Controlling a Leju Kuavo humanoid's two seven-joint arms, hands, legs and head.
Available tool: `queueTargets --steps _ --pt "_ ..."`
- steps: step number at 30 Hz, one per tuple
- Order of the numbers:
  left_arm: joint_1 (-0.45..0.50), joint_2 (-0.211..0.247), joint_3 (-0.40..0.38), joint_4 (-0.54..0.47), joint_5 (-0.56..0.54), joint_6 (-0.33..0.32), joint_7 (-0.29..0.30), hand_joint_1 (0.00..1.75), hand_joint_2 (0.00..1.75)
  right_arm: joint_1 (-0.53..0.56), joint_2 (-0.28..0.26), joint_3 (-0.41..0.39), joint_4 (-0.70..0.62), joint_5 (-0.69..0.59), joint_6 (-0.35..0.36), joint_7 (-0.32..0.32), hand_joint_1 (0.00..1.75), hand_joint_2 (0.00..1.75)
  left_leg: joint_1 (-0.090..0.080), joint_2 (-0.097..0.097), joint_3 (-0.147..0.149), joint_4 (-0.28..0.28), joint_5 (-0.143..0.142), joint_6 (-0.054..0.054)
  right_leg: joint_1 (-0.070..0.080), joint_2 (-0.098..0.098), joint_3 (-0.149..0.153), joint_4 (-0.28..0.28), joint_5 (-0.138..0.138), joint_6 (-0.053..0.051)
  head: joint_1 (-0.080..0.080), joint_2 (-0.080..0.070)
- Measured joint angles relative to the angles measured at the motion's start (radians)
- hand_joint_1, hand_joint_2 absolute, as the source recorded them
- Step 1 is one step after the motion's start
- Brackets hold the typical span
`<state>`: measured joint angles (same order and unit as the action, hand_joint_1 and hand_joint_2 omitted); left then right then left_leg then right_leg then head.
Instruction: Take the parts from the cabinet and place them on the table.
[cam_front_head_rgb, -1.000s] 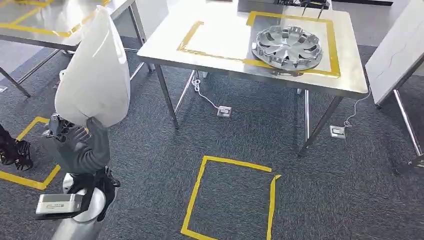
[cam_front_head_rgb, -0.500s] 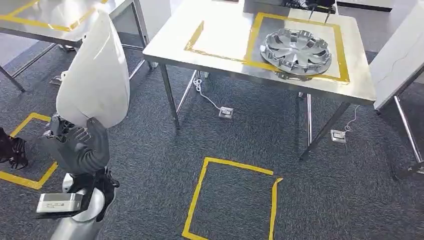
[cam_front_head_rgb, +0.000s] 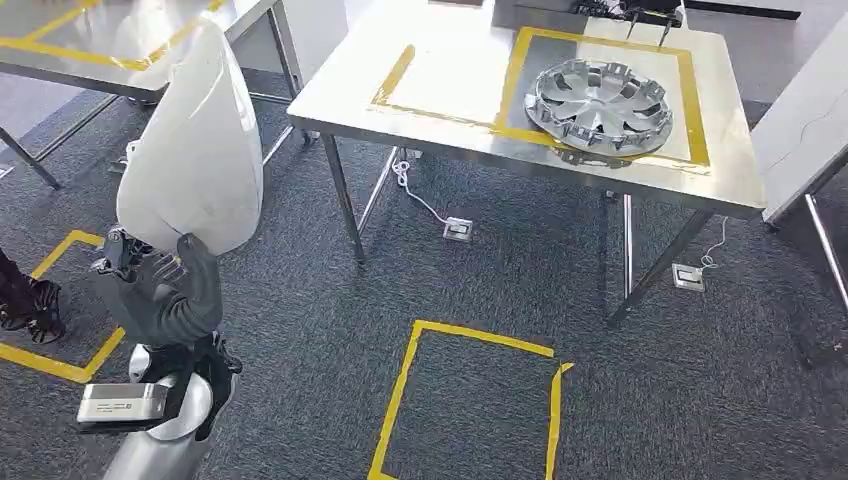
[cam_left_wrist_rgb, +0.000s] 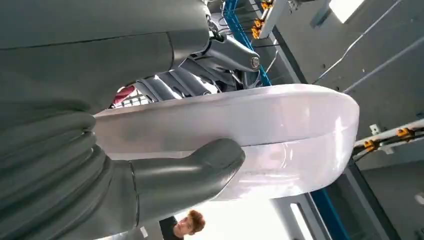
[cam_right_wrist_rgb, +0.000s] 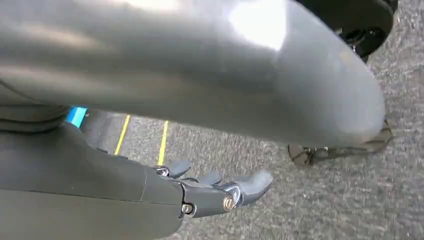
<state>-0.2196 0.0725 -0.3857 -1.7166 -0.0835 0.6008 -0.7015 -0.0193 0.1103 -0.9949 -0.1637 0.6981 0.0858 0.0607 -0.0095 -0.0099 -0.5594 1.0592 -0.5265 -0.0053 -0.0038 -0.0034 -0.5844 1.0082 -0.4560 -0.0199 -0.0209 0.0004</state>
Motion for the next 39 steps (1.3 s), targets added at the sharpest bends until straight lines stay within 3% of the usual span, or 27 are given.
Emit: queueTargets --steps 3,4,5,6,8,9,10,11,13,15,16,18,19,20,21,22,24,26,27,29,30,31,34,35,36,37,39 --pt "-0.003 0.002 -0.002 0.003 0.007 0.001 0.0 1.75 1.75 -0.002 -0.001 -0.003 0.0 0.0 0.001 -0.003 0.0 0.0 0.013 0.001 -0.114 0.213 -0.091 -0.016 -0.003 -0.002 0.011 0.0 -0.011 -0.008 -0.004 0.0" --pt "-0.002 0.002 -0.003 0.005 0.01 0.001 0.0 1.75 1.75 -0.002 -0.001 -0.004 0.0 0.0 0.001 -0.003 0.0 0.0 0.017 0.002 -0.152 0.271 -0.101 -0.022 -0.003 -0.002 0.015 0.0 -0.015 -0.007 -0.005 0.0" --pt "-0.002 0.003 -0.003 0.006 0.011 0.001 0.0 1.75 1.75 -0.001 -0.001 -0.006 0.0 0.0 0.0 -0.002 0.0 0.0 0.021 0.003 -0.165 0.278 -0.084 -0.026 -0.005 -0.001 0.021 0.0 -0.02 -0.004 -0.005 0.0" --pt "-0.003 0.003 -0.003 0.007 0.011 0.001 0.0 1.75 1.75 0.0 -0.001 -0.007 0.0 0.0 0.001 -0.002 0.0 0.0 0.024 0.004 -0.153 0.24 -0.044 -0.029 -0.007 -0.001 0.029 0.001 -0.025 0.0 -0.005 0.0" --pt "-0.003 0.003 -0.003 0.007 0.011 0.001 0.0 1.75 1.75 0.001 0.0 -0.007 0.0 0.0 0.001 -0.002 0.0 0.0 0.031 0.008 -0.076 0.061 0.066 -0.034 -0.014 0.0 0.049 0.003 -0.04 0.011 -0.005 0.0" --pt "-0.003 0.003 -0.003 0.007 0.011 0.001 0.0 1.75 1.75 0.001 0.0 -0.008 0.0 0.0 0.001 -0.002 0.0 0.0 0.032 0.013 -0.045 -0.01 0.081 -0.034 -0.014 0.0 0.054 0.004 -0.048 0.02 -0.005 0.0" --pt "-0.005 0.003 -0.005 0.008 0.011 0.001 0.0 1.75 1.75 -0.002 0.0 -0.008 0.0 0.0 0.0 -0.003 0.0 0.0 0.023 0.012 -0.032 -0.03 0.061 -0.027 -0.009 0.002 0.052 0.01 -0.055 0.03 -0.009 0.0" --pt "-0.004 0.003 -0.005 0.007 0.011 0.001 0.001 1.75 1.75 -0.003 0.0 -0.008 0.0 0.0 0.0 -0.003 0.0 0.0 0.025 0.011 -0.034 -0.025 0.059 -0.011 -0.009 0.001 0.051 0.003 -0.054 0.036 -0.007 0.0" --pt "-0.005 0.004 -0.005 0.007 0.011 0.001 0.0 1.75 1.75 -0.001 0.0 -0.008 0.0 0.0 0.0 -0.003 0.0 0.0 0.022 0.007 -0.034 -0.028 0.056 0.005 -0.009 0.001 0.057 0.01 -0.044 0.049 -0.005 0.0" --pt "-0.005 0.003 -0.005 0.005 0.011 0.001 0.0 1.75 1.75 -0.002 0.0 -0.008 0.0 0.0 0.0 -0.003 0.0 0.0 0.026 0.005 -0.016 -0.032 0.052 0.02 -0.014 0.001 0.054 0.038 -0.058 0.057 -0.003 0.0" --pt "-0.007 0.003 -0.005 0.004 0.011 0.001 0.0 1.75 1.75 -0.004 0.0 -0.008 0.0 0.0 0.0 -0.002 0.0 0.0 0.026 0.005 -0.013 -0.033 0.048 0.025 -0.014 0.001 0.024 0.089 -0.085 0.059 0.0 0.0" --pt "-0.006 0.003 -0.005 0.005 0.011 0.001 0.0 1.75 1.75 -0.004 0.0 -0.008 0.0 0.0 0.001 -0.003 0.0 0.0 0.023 0.005 -0.009 -0.032 0.041 0.032 -0.013 0.002 -0.072 0.243 -0.154 0.063 0.001 0.0" --pt "-0.006 0.003 -0.005 0.005 0.011 0.001 0.0 1.75 1.75 -0.002 0.0 -0.008 0.0 0.0 0.0 -0.002 0.0 0.0 0.02 0.004 -0.007 -0.032 0.037 0.034 -0.013 0.002 -0.119 0.307 -0.172 0.062 0.002 0.0" --pt "-0.005 0.003 -0.006 0.005 0.011 0.001 0.0 1.75 1.75 -0.001 0.0 -0.008 0.0 0.0 -0.002 -0.002 0.0 0.0 0.019 0.002 -0.002 -0.031 0.032 0.034 -0.012 0.002 -0.144 0.327 -0.163 0.06 0.002 0.0" --pt "-0.005 0.003 -0.006 0.005 0.009 0.001 0.0 1.75 1.75 0.0 0.0 -0.009 0.0 0.0 -0.003 -0.002 0.0 0.0 0.018 0.001 0.005 -0.031 0.026 0.033 -0.011 0.002 -0.142 0.299 -0.13 0.057 0.002 0.0" --pt "-0.006 0.003 -0.006 0.005 0.008 0.001 0.0 1.75 1.75 0.0 0.0 -0.009 0.0 0.0 -0.003 -0.003 0.0 0.0 0.017 0.0 0.015 -0.031 0.02 0.031 -0.009 0.002 -0.124 0.238 -0.083 0.053 0.003 0.0" --pt "-0.007 0.003 -0.006 0.005 0.006 0.001 0.0 1.75 1.75 0.0 0.0 -0.009 0.0 0.0 -0.002 -0.004 0.0 0.0 0.017 0.0 0.035 -0.033 0.005 0.027 -0.002 0.002 -0.049 0.052 0.037 0.036 0.004 0.0" --pt "-0.007 0.002 -0.006 0.004 0.002 0.001 0.0 1.75 1.75 -0.002 0.0 -0.009 0.0 0.003 -0.002 -0.004 0.0 0.0 0.014 -0.001 0.036 -0.033 -0.003 0.016 0.007 0.002 -0.042 0.02 -0.015 0.028 0.005 0.0" --pt "-0.007 0.002 -0.006 0.003 0.002 0.001 0.003 1.75 1.75 -0.002 0.0 -0.009 0.0 0.004 -0.002 -0.004 0.0 0.0 0.014 -0.001 0.036 -0.039 -0.006 0.01 0.009 0.002 -0.039 0.015 0.006 0.023 0.005 0.0" --pt "-0.007 0.002 -0.006 0.001 -0.001 0.001 0.003 1.75 1.75 0.0 0.0 -0.009 0.0 0.005 -0.002 -0.004 0.0 0.0 0.012 -0.001 0.051 -0.019 0.002 -0.005 0.001 0.004 -0.02 0.011 0.007 0.008 0.004 0.0" --pt "-0.007 0.002 -0.006 0.0 -0.001 0.001 0.006 1.75 1.75 0.001 0.003 -0.009 0.0 0.005 -0.002 -0.003 0.0 0.0 0.014 0.003 0.04 0.003 -0.003 -0.009 -0.002 0.002 -0.006 0.003 0.005 0.003 0.005 0.0" --pt "-0.01 0.002 -0.006 -0.001 -0.003 0.001 0.006 1.75 1.75 0.001 0.002 -0.009 0.0 0.005 -0.001 -0.003 0.0 0.0 0.014 0.004 0.023 0.046 -0.011 -0.009 -0.003 0.002 0.003 0.002 -0.001 -0.003 -0.002 0.0" --pt "-0.008 0.002 -0.008 -0.001 -0.003 0.0 0.007 1.75 1.75 -0.003 0.002 -0.009 0.0 0.007 0.0 -0.002 0.0 0.0 0.018 0.004 -0.108 0.242 -0.099 -0.022 -0.003 0.003 0.02 0.002 -0.019 -0.009 -0.003 0.0" --pt "-0.008 0.003 -0.008 0.0 -0.003 -0.001 0.008 1.75 1.75 -0.002 0.002 -0.009 0.0 0.008 0.0 -0.002 0.0 0.0 0.019 0.004 -0.14 0.274 -0.109 -0.022 -0.003 0.004 0.027 0.002 -0.026 -0.008 -0.003 0.0" --pt "-0.008 0.003 -0.008 0.0 -0.003 -0.001 0.008 1.75 1.75 -0.001 0.002 -0.009 0.0 0.008 0.0 0.0 0.0 0.0 0.019 0.005 -0.149 0.259 -0.089 -0.022 -0.003 0.005 0.038 0.003 -0.034 -0.005 -0.004 0.0" --pt "-0.008 0.003 -0.008 0.0 -0.003 -0.002 0.008 1.75 1.75 0.0 0.003 -0.009 0.0 0.008 0.0 0.0 0.0 0.0 0.02 0.005 -0.136 0.205 -0.045 -0.025 -0.004 0.005 0.051 0.003 -0.043 -0.003 -0.003 0.0" --pt "-0.008 0.003 -0.008 0.0 -0.003 -0.002 0.009 1.75 1.75 0.001 0.004 -0.009 0.0 0.009 0.0 0.001 0.0 0.0 0.021 0.007 -0.078 0.036 0.073 -0.022 -0.006 0.005 0.078 0.003 -0.062 0.004 -0.004 0.0"
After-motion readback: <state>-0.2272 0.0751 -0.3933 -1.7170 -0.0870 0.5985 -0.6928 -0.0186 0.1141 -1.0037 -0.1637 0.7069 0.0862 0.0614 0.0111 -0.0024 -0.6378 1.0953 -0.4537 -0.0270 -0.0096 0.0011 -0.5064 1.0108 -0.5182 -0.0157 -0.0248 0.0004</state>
